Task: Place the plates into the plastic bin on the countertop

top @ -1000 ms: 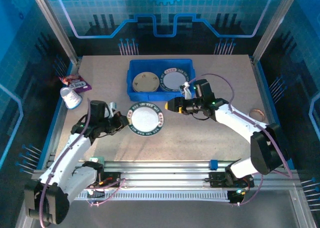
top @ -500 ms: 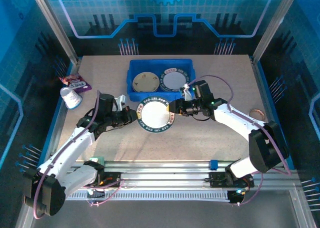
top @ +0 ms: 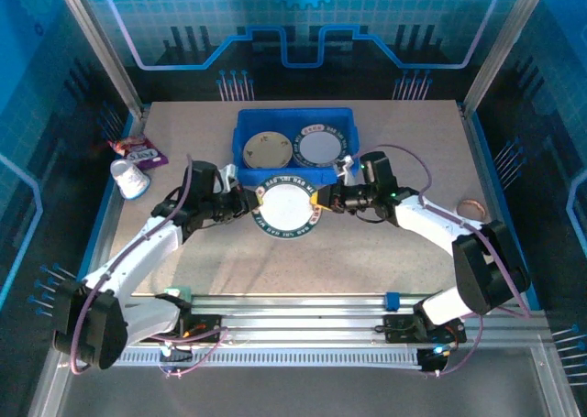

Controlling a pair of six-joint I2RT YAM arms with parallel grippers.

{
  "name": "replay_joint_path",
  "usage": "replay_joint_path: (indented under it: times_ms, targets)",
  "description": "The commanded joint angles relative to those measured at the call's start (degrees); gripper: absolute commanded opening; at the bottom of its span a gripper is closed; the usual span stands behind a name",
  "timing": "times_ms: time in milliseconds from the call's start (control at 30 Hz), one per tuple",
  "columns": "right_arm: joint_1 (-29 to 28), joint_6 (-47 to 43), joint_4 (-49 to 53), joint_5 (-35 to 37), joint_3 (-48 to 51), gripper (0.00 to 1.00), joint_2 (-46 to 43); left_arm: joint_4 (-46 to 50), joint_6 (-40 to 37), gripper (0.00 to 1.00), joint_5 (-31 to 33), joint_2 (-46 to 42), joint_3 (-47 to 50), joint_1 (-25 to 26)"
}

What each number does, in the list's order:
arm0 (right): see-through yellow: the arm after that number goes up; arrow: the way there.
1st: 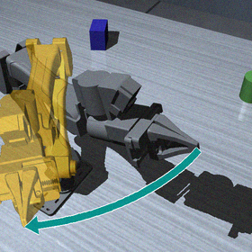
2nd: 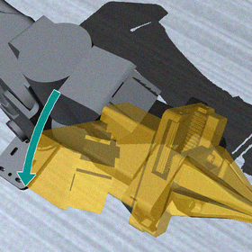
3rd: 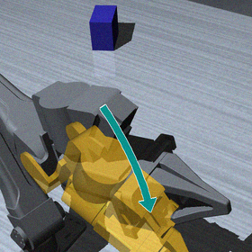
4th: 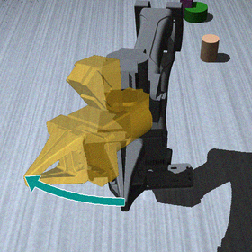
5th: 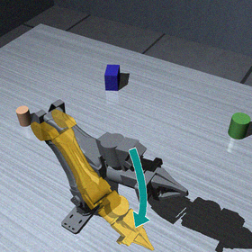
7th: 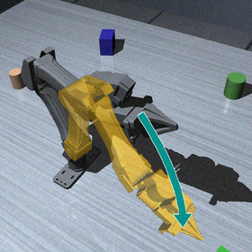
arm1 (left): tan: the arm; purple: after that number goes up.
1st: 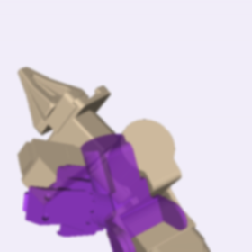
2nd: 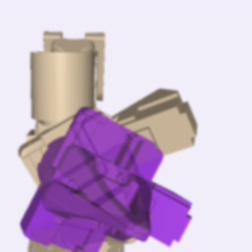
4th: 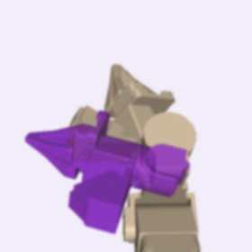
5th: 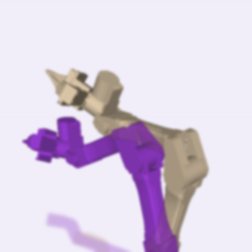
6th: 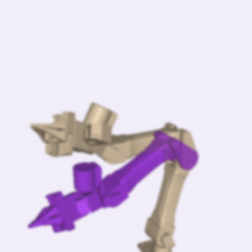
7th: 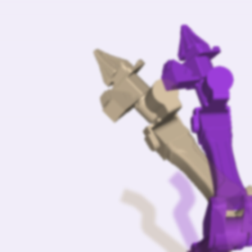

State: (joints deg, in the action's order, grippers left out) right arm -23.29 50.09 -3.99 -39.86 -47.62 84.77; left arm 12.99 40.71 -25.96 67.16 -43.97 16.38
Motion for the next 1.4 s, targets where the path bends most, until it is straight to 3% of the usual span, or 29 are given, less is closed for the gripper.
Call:
replay_joint_path:
  times_ms: [0,33,67,100,200,267,467,700,1067,1367]
  targets:
    - [1.3,1.6,-5.0,-3.9,0.4,0.0,-0.1,-3.6,0.9,0.0,0.0,2.8,-3.1,0.7]
    - [1.8,1.8,-5.2,-4.0,0.6,0.0,-0.2,-4.2,1.0,0.0,0.0,3.3,-3.5,0.7]
    - [2.7,1.9,-5.2,-4.2,0.8,0.07,-0.2,-4.4,1.1,0.0,0.4,3.9,-4.2,0.7]
    - [3.7,1.9,-4.6,-4.3,0.9,0.25,-0.4,-4.3,0.9,0.0,0.9,4.5,-5.2,0.6]
    - [7.4,1.1,-2.9,-4.3,1.5,0.48,-2.0,-3.7,0.3,0.0,3.8,6.4,-8.7,0.6]
    - [10.2,0.4,-0.9,-3.7,2.0,0.57,-3.8,-3.5,0.3,0.0,5.4,8.0,-11.2,0.5]
    - [19.4,0.3,1.9,1.3,6.3,0.57,-13.0,-1.2,-0.6,0.0,12.1,16.5,-21.3,0.3]
    - [26.7,1.7,2.7,0.2,10.8,0.57,-19.8,-4.0,-0.6,0.0,15.9,28.9,-32.8,0.3]
    - [31.3,1.1,6.4,-0.8,12.4,0.57,-25.8,-10.5,3.7,0.0,14.6,48.4,-47.3,0.7]
    - [32.1,0.6,6.7,-1.9,13.4,0.57,-26.6,-9.3,4.7,0.0,13.6,56.4,-53.0,1.9]
